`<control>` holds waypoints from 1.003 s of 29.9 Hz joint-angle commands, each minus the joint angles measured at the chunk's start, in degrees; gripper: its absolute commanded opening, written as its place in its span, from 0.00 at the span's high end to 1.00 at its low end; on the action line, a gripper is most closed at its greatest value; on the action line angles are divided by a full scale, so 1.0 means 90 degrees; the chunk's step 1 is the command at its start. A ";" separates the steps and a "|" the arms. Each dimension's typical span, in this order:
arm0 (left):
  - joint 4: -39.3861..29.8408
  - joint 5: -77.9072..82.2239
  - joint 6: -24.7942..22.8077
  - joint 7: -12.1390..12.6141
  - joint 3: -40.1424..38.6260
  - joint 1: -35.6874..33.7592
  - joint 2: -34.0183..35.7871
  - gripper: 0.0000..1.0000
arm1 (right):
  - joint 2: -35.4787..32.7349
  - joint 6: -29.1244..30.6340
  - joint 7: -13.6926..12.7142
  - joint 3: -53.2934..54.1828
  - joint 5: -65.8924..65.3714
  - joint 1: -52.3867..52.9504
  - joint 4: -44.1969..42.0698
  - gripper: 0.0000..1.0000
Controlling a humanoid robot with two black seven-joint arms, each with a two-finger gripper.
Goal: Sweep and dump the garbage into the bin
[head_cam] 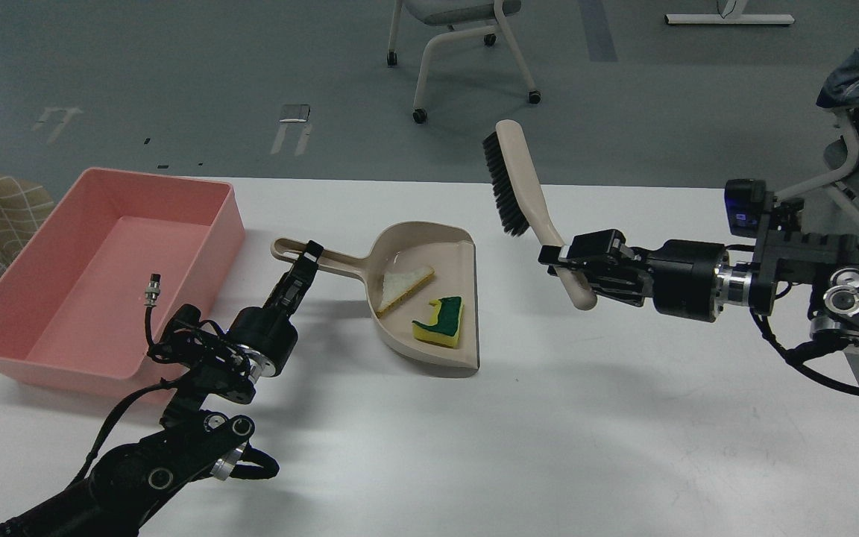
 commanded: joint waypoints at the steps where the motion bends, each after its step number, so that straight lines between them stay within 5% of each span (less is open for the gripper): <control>1: -0.0006 -0.0571 -0.0025 -0.0016 -0.0018 0.0008 -0.0062 1.00 | -0.0515 0.0015 -0.0004 0.0057 -0.0001 -0.0078 0.0029 0.91; 15: -0.0474 -0.1538 -0.0406 0.0033 -0.0496 -0.0031 0.0181 1.00 | -0.1365 0.0054 0.0016 0.0008 -0.0157 -0.1201 -0.0225 0.90; 30: -0.1921 -0.2826 -0.1332 0.0375 -0.1726 0.0232 0.2826 1.00 | -0.1132 0.0024 0.0016 -0.0021 -0.0255 -0.1387 -0.0215 0.90</control>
